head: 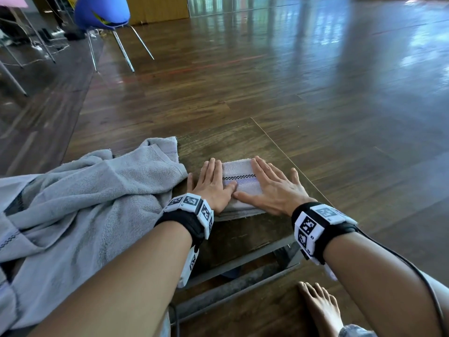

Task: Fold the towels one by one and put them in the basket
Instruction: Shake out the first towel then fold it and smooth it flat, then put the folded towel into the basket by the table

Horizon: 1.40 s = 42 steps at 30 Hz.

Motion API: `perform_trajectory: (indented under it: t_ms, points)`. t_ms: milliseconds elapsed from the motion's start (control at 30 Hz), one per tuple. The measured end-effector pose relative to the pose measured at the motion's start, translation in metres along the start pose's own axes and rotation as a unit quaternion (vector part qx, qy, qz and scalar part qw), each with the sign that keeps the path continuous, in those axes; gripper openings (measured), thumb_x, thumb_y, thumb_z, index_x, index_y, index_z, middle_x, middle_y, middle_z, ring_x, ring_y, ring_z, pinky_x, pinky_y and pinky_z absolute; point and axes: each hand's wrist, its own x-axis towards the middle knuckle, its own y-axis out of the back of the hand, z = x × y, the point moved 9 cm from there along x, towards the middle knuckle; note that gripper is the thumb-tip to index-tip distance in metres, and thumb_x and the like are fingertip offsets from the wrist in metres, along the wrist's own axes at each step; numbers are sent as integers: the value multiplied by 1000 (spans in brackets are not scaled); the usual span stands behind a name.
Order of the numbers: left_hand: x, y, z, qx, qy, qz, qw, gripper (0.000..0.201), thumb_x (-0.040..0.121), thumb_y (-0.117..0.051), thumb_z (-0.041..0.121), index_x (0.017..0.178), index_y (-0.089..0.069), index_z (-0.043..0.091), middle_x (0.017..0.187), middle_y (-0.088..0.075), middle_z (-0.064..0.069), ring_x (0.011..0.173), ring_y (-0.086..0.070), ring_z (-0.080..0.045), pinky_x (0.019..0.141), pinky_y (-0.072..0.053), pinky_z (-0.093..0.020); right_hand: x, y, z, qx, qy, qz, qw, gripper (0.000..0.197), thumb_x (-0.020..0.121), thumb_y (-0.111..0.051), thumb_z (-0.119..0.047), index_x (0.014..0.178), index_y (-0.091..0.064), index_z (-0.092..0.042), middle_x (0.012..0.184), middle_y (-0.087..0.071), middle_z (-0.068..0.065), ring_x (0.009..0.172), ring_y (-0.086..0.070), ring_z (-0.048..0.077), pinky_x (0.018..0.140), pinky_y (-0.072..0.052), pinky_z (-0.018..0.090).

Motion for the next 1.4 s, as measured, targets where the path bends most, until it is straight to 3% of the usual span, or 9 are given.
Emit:
perform_trajectory:
  t_ms: [333, 467, 567, 700, 800, 933, 1167, 1267, 1400]
  points:
    - [-5, 7, -20, -16, 97, 12, 995, 87, 97, -15, 67, 154, 22, 13, 164, 23, -8, 152, 18, -20, 122, 15, -44, -3, -6, 2, 11, -4, 1, 1000, 120, 69, -21, -100, 159, 17, -31, 166, 21, -17, 155, 11, 12, 121, 6, 61]
    - [-14, 28, -20, 40, 148, 93, 984, 99, 88, -23, 77, 153, -27, 3, 160, -26, -20, 149, -24, -31, 122, -6, -50, -4, -4, 1, 11, -6, -3, 1000, 126, 65, -21, -101, 159, 18, -28, 166, 22, -16, 156, 11, 12, 122, 4, 62]
    - [-16, 50, -15, 16, 121, 153, 981, 68, 88, -39, 68, 118, -64, 12, 128, -62, -13, 121, -55, -30, 110, -29, -49, -5, -3, -1, 8, -7, -3, 1000, 123, 67, -24, -100, 160, 17, -29, 166, 22, -17, 156, 10, 12, 122, 3, 62]
    - [-26, 65, -24, -134, 115, 176, 968, 37, 78, -68, 52, 76, -51, 18, 88, -62, 2, 84, -60, -19, 83, -47, -36, -6, 4, -6, 21, -10, -12, 1000, 111, 76, -24, -93, 159, 16, -33, 166, 20, -17, 157, 4, 17, 122, -2, 63]
    - [-35, 79, -23, -309, 76, 170, 933, 31, 77, -73, 35, 90, -55, 14, 90, -62, 0, 78, -59, -15, 62, -46, -29, -7, 20, -11, 99, -43, 29, 994, 94, 89, -24, -80, 161, 9, -29, 171, 3, 0, 155, -14, 29, 120, -16, 58]
    - [-71, 115, -27, -469, 23, 174, 866, 53, 64, -77, 31, 109, -56, 11, 106, -68, -11, 98, -67, -29, 92, -54, -51, -10, 40, -35, 304, -57, 51, 949, 83, 96, -32, -71, 156, -20, -14, 156, -40, 15, 137, -42, 33, 109, -38, 48]
    - [-151, 161, -76, -556, -5, 161, 815, 41, 68, -86, 20, 103, -71, 6, 105, -75, -17, 98, -72, -34, 94, -55, -52, -41, 41, -123, 614, 50, -46, 786, 78, 75, -65, -78, 127, -68, -19, 117, -76, 4, 104, -74, 22, 84, -59, 40]
    - [-184, 183, -100, -556, -10, 185, 810, 20, 83, -79, 14, 99, -74, 3, 100, -76, -15, 92, -74, -30, 87, -59, -44, -51, 51, -164, 644, 91, -47, 758, 49, 87, -70, -59, 110, -77, -16, 107, -78, 7, 95, -77, 25, 66, -61, 33]
    - [-238, 208, -135, -543, 8, 233, 807, 14, 88, -74, 13, 98, -74, 4, 98, -77, -10, 88, -75, -23, 72, -60, -30, -61, 69, -224, 621, 167, -25, 766, 45, 95, -64, -52, 114, -70, -11, 108, -78, 8, 99, -75, 28, 77, -62, 40]
